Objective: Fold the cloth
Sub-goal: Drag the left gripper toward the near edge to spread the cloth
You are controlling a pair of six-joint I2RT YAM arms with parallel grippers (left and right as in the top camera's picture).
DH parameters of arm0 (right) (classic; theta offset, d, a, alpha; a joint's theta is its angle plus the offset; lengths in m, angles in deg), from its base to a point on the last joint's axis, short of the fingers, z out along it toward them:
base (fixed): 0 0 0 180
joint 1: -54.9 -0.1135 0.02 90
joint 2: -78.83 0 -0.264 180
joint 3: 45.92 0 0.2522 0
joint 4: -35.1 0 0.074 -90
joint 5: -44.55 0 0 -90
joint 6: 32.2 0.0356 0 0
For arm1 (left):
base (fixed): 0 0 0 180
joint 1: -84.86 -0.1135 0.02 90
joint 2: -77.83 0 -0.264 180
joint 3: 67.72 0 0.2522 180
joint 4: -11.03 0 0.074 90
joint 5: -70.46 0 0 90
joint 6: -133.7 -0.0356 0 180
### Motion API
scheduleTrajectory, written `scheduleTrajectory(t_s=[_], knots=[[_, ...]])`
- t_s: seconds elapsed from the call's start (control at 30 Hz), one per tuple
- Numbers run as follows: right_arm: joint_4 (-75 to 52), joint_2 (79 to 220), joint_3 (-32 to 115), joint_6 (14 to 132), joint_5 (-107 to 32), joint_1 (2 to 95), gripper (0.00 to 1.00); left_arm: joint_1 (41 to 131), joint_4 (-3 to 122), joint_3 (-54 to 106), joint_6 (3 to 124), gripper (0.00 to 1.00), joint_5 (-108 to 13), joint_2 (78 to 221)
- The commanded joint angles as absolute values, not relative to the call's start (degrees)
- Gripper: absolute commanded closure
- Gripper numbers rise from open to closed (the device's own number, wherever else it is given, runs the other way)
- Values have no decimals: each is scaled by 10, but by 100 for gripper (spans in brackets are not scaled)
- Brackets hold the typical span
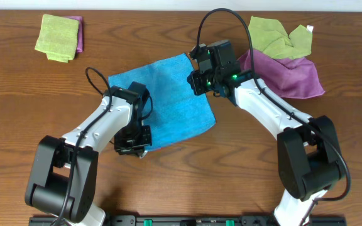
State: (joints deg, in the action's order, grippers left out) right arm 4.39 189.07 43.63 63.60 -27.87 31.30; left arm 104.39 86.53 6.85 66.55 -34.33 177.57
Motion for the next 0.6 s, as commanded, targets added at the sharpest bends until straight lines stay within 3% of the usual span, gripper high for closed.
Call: scheduleTrajectory(t_s=[0.0, 0.17, 0.2, 0.27, 0.33, 0.37, 0.57], knots=[[44, 1895, 439, 633, -274, 313, 84, 1044, 892, 69, 697, 94, -311, 1770], [39, 1895, 439, 633, -274, 313, 82, 1044, 921, 69, 720, 92, -296, 1770], [35, 1895, 439, 633, -274, 313, 81, 1044, 923, 69, 721, 78, -304, 1770], [30, 1895, 439, 633, -274, 313, 81, 1044, 928, 69, 720, 58, -317, 1770], [24, 1894, 439, 633, -274, 313, 80, 1044, 935, 69, 711, 52, -312, 1770], [19, 1894, 439, 633, -274, 313, 81, 1044, 936, 69, 701, 43, -312, 1770], [-54, 1881, 443, 624, -274, 319, 81, 1044, 925, 69, 698, 49, -303, 1770]])
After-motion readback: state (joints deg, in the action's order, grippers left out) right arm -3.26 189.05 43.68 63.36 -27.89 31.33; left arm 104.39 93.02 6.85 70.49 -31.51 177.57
